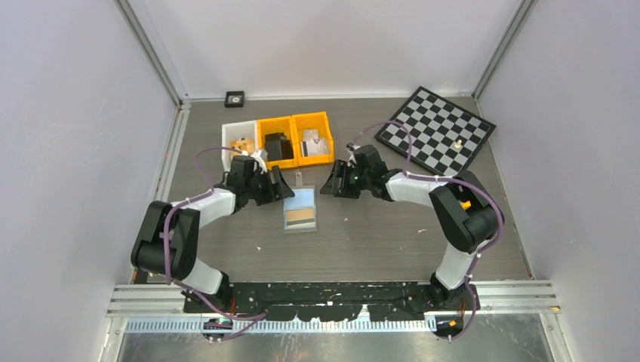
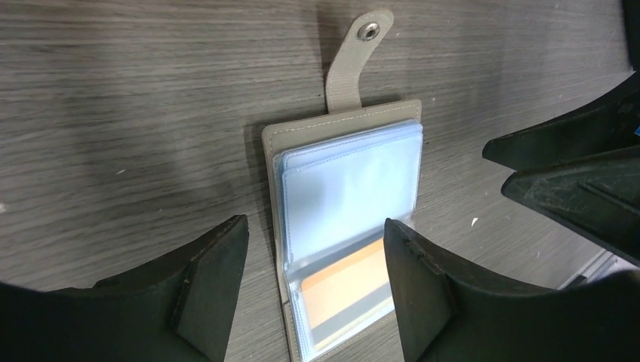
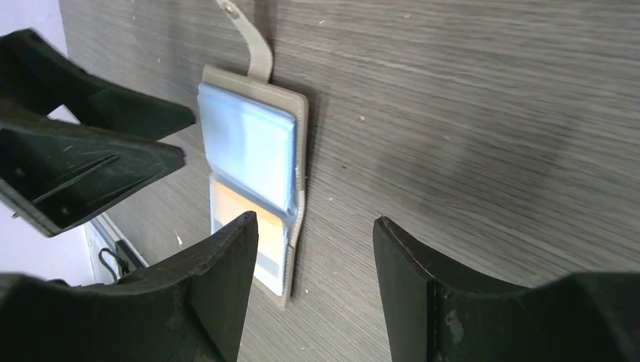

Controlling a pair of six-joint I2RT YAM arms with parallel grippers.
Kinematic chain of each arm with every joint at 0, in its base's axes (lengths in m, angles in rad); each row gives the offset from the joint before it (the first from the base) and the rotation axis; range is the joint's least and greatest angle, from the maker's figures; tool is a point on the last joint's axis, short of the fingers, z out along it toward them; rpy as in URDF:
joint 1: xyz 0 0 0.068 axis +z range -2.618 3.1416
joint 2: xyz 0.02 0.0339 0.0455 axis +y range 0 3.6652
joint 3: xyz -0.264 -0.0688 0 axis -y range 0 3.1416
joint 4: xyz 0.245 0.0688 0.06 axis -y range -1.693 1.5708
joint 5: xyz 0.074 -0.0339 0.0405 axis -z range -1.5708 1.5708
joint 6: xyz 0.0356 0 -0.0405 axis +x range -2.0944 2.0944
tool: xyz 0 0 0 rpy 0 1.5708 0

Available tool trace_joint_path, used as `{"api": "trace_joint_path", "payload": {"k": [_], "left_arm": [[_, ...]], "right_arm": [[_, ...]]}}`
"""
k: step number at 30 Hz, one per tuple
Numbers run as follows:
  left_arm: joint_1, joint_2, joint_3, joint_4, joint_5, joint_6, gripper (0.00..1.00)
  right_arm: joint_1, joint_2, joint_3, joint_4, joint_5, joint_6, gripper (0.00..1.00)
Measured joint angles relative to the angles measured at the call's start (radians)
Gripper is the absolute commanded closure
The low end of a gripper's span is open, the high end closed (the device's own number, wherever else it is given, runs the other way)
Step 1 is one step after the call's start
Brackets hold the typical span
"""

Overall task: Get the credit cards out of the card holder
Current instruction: Pick up the card holder from the center of the board.

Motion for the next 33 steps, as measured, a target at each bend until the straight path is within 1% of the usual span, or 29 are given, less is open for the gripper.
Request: {"api": "trace_joint_path", "payload": {"k": [4, 12, 15, 18, 20, 27, 29, 31, 32, 33], "left_arm": [[-0.003, 0.073, 0.024, -0.001, 0.053, -0.001, 0.35], [-0.015, 0.128, 0.058, 0.016, 0.127, -0.005, 0.38], [-0.017, 0.153, 0.058, 0.051, 0.168, -0.024, 0.43], [-0.018, 0.185, 0.059, 0.092, 0.212, -0.045, 0.52], [-0.017, 0.196, 0.059, 0.104, 0.225, -0.051, 0.56], [-0.020, 0.211, 0.059, 0.108, 0.232, -0.049, 0.63], [-0.022, 0.216, 0.063, 0.106, 0.231, -0.046, 0.67], [-0.025, 0.227, 0.075, 0.095, 0.228, -0.039, 0.72], [-0.026, 0.233, 0.082, 0.090, 0.227, -0.032, 0.77], [-0.027, 0.239, 0.089, 0.085, 0.227, -0.027, 0.84]], "right_arm": [[0.018, 0.050, 0.034, -0.002, -0.035, 0.000, 0.43], [0.022, 0.129, 0.079, -0.013, -0.072, 0.008, 0.50], [0.024, 0.142, 0.091, -0.013, -0.077, 0.010, 0.52], [0.031, 0.160, 0.107, -0.012, -0.085, 0.013, 0.55], [0.031, 0.165, 0.112, -0.012, -0.085, 0.013, 0.55], [0.029, 0.168, 0.113, -0.010, -0.091, 0.021, 0.55], [0.029, 0.168, 0.113, -0.008, -0.093, 0.021, 0.53], [0.029, 0.168, 0.113, -0.005, -0.096, 0.020, 0.42], [0.029, 0.167, 0.111, 0.000, -0.101, 0.021, 0.35], [0.029, 0.164, 0.109, 0.008, -0.108, 0.021, 0.30]]}}
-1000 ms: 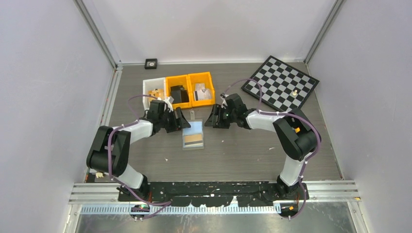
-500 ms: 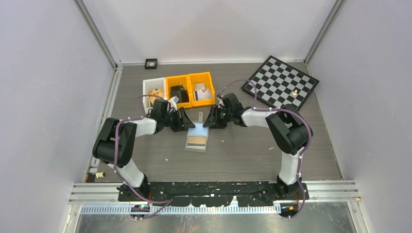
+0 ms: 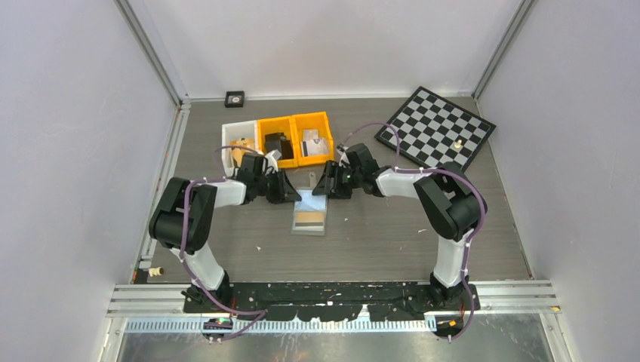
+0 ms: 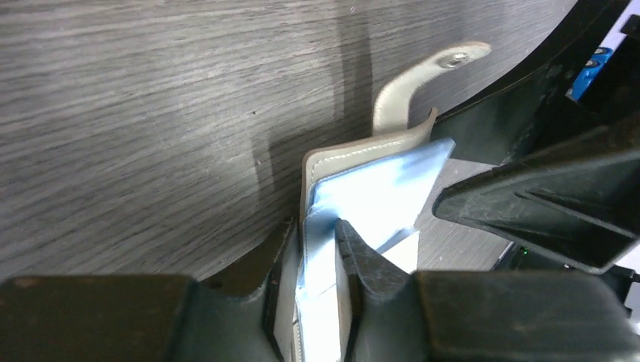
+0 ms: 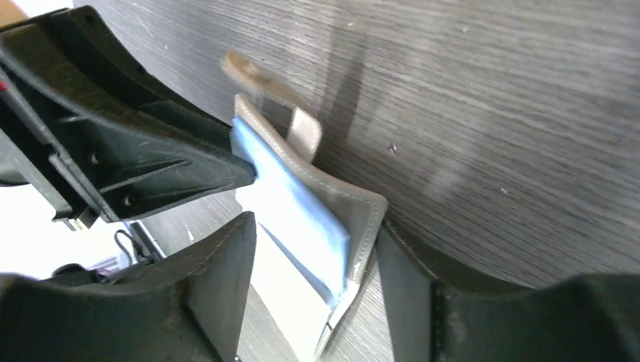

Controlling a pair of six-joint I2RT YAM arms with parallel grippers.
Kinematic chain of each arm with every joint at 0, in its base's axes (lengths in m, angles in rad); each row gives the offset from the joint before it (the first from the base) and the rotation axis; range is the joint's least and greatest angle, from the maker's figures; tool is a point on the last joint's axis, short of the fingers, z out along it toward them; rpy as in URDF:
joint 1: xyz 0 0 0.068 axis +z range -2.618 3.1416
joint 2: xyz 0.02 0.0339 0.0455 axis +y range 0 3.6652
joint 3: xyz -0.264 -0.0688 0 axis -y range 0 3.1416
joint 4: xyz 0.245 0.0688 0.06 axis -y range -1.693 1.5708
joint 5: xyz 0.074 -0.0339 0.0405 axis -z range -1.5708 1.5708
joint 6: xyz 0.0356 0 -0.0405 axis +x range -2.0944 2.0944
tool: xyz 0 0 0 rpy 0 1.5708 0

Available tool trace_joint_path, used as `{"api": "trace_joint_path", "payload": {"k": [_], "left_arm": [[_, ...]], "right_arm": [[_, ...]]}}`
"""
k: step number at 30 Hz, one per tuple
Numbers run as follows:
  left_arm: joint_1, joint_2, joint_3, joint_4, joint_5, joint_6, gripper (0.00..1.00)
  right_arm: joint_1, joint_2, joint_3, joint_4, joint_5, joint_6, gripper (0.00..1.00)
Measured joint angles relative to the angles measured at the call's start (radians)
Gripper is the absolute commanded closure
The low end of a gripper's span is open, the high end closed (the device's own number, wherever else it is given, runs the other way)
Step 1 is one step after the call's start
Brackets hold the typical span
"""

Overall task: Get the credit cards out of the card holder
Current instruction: Pick up the card holder from the center of the board.

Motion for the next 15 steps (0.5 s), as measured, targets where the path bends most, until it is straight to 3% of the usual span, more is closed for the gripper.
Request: {"api": "trace_joint_path", "payload": {"k": [2, 5, 12, 15], "left_arm": [[0.000, 0.016, 0.016, -0.014, -0.005, 0.013, 0.89], [-0.001, 0.031, 0.029, -0.020, 0.001, 0.018, 0.90], [-0.003, 0.032, 0.034, -0.031, -0.002, 0.032, 0.93], [-0.003, 0.032, 0.034, -0.031, -0.003, 0.032, 0.93]], "right_arm": [[0.002, -0.014, -0.008, 0.020, -0.003, -0.006, 0.32], [0.002, -0.021, -0.017, 0.025, 0.002, -0.017, 0.48], [0.002, -0.021, -0.033, 0.018, 0.010, -0.027, 0.57], [0.003, -0.023, -0.043, 0.027, 0.006, -0.027, 0.67]]}}
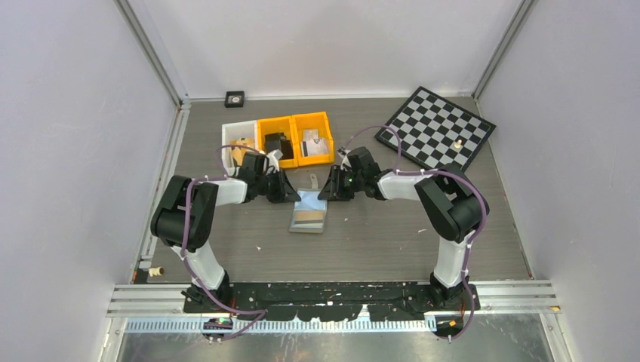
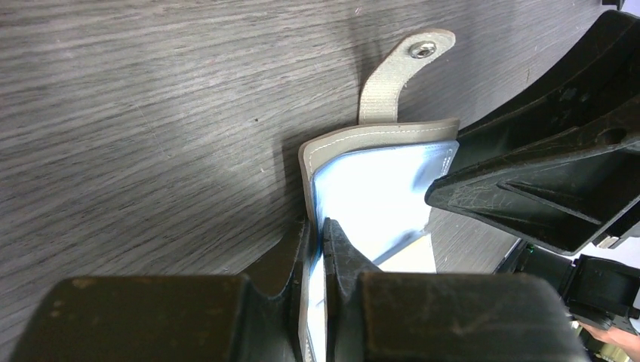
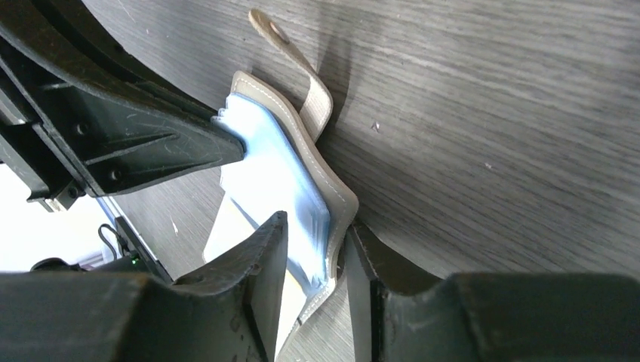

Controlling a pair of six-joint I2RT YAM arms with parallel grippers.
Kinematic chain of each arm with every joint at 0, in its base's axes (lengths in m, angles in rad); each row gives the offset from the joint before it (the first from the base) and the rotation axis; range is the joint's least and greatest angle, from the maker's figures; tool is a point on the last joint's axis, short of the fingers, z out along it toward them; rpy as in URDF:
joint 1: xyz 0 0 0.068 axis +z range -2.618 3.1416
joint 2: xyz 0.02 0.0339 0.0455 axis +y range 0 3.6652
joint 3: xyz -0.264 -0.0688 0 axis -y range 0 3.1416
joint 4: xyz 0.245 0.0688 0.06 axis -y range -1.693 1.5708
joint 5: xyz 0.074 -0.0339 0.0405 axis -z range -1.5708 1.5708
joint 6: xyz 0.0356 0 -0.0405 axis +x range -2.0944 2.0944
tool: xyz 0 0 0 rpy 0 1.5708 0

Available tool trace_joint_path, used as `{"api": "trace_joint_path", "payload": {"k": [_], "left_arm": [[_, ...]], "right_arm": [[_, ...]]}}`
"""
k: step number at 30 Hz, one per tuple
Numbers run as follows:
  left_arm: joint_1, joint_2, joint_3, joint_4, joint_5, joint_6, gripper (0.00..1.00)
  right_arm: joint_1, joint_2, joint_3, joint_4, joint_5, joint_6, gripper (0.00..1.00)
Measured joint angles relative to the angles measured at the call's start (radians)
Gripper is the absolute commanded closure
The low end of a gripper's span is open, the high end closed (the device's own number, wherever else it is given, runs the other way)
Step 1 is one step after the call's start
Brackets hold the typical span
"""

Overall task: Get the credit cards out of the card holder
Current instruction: Pick up the card holder from the center of the board.

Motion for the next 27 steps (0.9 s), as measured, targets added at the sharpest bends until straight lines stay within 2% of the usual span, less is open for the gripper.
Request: {"api": "trace_joint_path", "payload": {"k": [3, 7, 14, 17, 20, 24, 27], "left_arm": [[0.000, -0.001, 0.000, 0.001, 0.000, 0.000, 0.92], [-0.002, -0.010, -0.013, 0.016, 0.000, -0.001, 0.91], [-0.003, -0.069, -0.057, 0.048, 0.006, -0.019, 0.67], [-0.008, -0.130, -0.098, 0.093, 0.016, -0.042, 0.52], [-0.010, -0.203, -0.140, 0.143, 0.029, -0.067, 0.41], [-0.011, -0.275, -0.183, 0.242, 0.063, -0.114, 0.34], [-0.011, -0.273, -0.207, 0.354, 0.109, -0.177, 0.28]], "right_arm": [[0.001, -0.014, -0.017, 0.016, -0.011, 0.003, 0.77], [0.009, -0.040, -0.032, 0.046, -0.035, 0.012, 0.99], [0.023, -0.122, -0.084, 0.072, -0.013, 0.017, 1.00], [0.028, -0.199, -0.122, 0.077, 0.018, 0.013, 1.00], [0.029, -0.312, -0.174, 0.090, 0.061, 0.006, 1.00], [0.029, -0.463, -0.241, 0.129, 0.130, -0.006, 1.00], [0.029, -0.578, -0.300, 0.151, 0.195, -0.010, 1.00]]}}
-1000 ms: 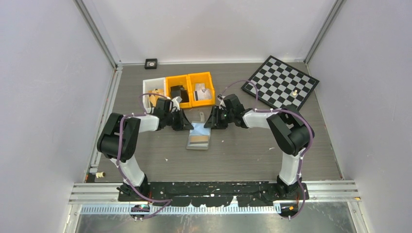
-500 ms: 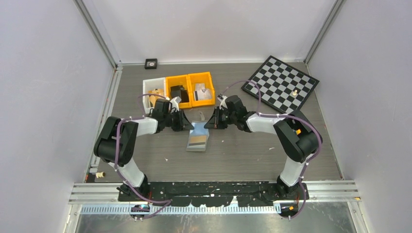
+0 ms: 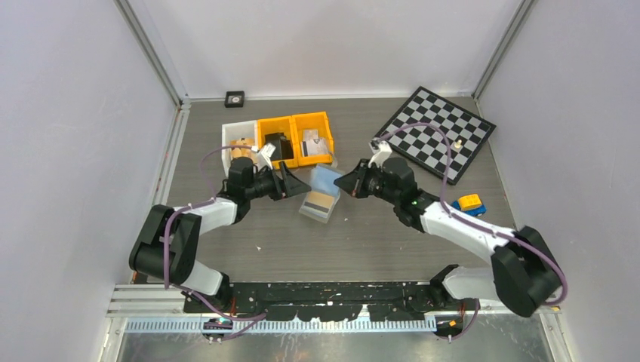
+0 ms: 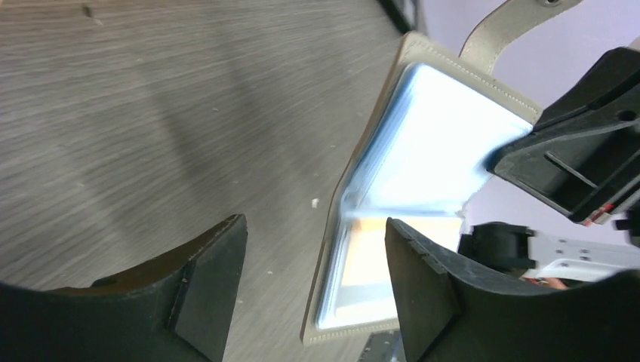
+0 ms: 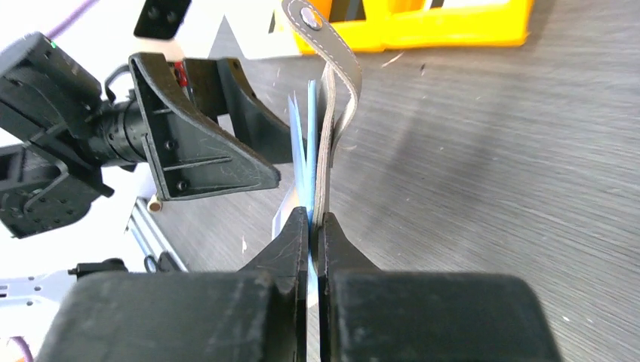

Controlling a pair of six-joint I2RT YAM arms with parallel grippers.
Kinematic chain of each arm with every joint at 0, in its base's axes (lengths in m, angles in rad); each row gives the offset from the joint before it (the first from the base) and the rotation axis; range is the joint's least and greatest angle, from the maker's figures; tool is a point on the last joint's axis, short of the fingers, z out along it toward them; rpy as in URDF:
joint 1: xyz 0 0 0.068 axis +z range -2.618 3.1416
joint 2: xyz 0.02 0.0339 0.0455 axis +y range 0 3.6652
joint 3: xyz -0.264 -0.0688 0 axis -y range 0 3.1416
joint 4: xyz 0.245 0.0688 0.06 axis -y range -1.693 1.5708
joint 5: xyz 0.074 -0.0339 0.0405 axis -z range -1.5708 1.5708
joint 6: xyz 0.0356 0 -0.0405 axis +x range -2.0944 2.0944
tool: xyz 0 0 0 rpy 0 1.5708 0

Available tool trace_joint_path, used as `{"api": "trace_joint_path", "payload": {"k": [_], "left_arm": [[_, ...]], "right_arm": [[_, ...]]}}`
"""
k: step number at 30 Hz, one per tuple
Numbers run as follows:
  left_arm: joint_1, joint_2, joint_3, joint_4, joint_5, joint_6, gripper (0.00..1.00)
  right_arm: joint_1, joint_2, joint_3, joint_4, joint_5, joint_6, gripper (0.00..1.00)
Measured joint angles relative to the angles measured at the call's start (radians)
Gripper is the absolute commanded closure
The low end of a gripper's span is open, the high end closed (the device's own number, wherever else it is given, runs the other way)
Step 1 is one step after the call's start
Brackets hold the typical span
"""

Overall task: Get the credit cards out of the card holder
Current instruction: Pick up the card holder from the center of the board.

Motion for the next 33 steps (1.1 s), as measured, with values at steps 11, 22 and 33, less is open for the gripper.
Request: {"api": "trace_joint_path", "payload": {"k": [11, 22, 33], "left_arm": [[-0.004, 0.164, -0.057, 0.492, 0.144, -0.317, 0.26], [-0.003, 0.333, -0.055, 0.846, 0.227, -0.548, 0.27], [0.054, -0.098, -0.082, 0.392, 0.091, -0.219, 0.22]], "right_arm": [[0.000, -0.327, -0.213, 0.113, 0.257, 0.006, 1.00], [0.000, -0.318, -0.204, 0.114, 0.244, 0.003, 1.00], [0.000, -0.198, -0.080, 0.024, 0.091, -0.005, 1.00]]}}
